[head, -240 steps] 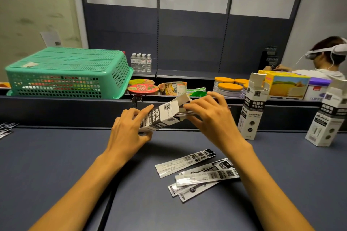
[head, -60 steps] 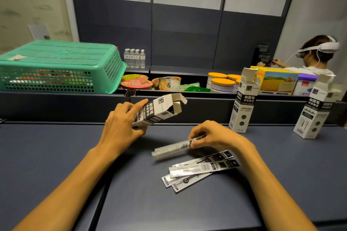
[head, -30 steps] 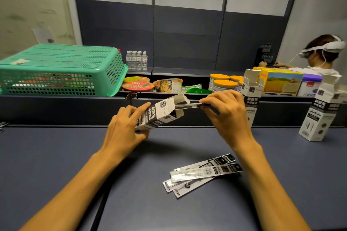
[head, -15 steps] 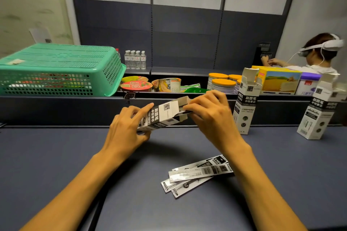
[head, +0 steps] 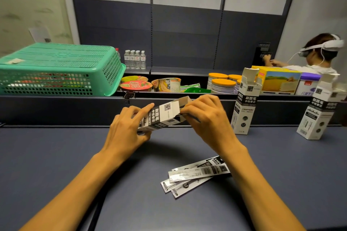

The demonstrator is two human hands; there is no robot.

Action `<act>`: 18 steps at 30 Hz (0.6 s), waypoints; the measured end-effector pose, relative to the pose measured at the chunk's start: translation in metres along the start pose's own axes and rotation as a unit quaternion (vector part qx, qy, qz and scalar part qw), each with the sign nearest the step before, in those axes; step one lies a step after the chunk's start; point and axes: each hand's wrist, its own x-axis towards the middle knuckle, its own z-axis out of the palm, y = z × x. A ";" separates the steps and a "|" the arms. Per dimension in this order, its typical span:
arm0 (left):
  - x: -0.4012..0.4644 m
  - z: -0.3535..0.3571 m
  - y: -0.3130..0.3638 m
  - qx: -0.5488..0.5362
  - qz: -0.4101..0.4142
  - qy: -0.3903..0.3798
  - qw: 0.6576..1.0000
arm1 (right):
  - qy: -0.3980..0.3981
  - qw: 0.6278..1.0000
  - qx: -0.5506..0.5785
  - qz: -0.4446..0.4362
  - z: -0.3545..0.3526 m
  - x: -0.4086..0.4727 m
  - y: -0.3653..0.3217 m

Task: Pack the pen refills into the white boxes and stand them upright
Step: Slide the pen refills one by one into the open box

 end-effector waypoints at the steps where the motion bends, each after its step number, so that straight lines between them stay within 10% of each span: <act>1: 0.000 0.000 0.000 0.000 0.000 0.001 1.000 | -0.007 1.000 0.006 0.000 0.001 0.000 -0.001; 18: 0.000 -0.002 -0.001 -0.011 -0.002 -0.005 1.000 | -0.011 0.993 0.099 0.056 -0.004 -0.002 -0.002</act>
